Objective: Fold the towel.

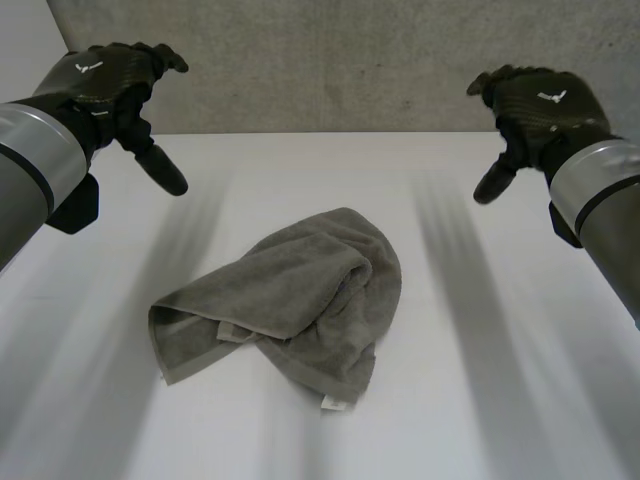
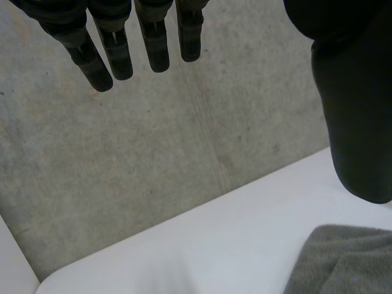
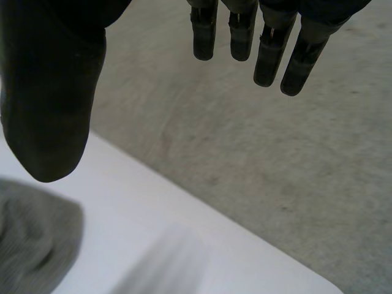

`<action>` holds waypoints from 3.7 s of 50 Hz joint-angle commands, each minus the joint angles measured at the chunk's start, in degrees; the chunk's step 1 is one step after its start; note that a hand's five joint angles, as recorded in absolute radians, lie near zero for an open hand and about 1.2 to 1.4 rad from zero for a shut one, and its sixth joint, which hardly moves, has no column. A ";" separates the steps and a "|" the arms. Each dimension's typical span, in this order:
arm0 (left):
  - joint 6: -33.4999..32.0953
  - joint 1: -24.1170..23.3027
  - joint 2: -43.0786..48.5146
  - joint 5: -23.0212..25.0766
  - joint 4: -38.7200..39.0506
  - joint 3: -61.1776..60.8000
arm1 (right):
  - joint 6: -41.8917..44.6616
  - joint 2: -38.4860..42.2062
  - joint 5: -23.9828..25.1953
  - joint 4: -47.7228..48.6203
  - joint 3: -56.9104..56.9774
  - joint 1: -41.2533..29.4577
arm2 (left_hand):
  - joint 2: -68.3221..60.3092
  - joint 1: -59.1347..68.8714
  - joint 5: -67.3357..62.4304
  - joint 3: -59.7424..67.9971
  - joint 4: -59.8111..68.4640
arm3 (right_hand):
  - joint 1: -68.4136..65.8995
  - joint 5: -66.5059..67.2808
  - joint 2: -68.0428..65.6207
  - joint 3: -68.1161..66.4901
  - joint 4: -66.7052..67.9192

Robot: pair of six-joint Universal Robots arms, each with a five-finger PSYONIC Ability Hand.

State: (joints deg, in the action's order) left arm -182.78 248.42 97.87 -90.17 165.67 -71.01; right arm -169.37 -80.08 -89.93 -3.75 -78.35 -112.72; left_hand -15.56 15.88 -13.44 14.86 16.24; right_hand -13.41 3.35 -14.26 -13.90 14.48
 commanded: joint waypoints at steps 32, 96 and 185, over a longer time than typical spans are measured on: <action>-17.53 4.88 24.47 4.39 18.46 -16.71 | 8.35 19.08 4.76 10.17 -14.81 -20.09 | -9.94 9.61 -2.06 10.64 9.26 | -47.14 47.20 -46.29 -46.65 46.06; -17.44 -1.88 19.91 4.30 33.23 -25.94 | 13.72 1.85 16.45 10.94 -37.31 2.68 | -25.10 24.78 -17.23 25.80 24.42 | -20.73 20.79 -19.88 -20.24 19.65; -17.44 -1.45 19.03 4.39 34.81 -28.84 | 13.10 9.15 16.19 23.09 -36.96 2.94 | -24.09 23.77 -16.22 24.79 23.41 | -31.33 31.39 -30.48 -30.84 30.25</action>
State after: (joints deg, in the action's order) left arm -200.23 246.98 116.89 -85.78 200.48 -99.76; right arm -156.25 -71.00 -73.73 19.35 -115.32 -109.77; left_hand -44.97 45.10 -45.03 45.05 44.93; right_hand -44.30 34.07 -44.25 -44.31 44.29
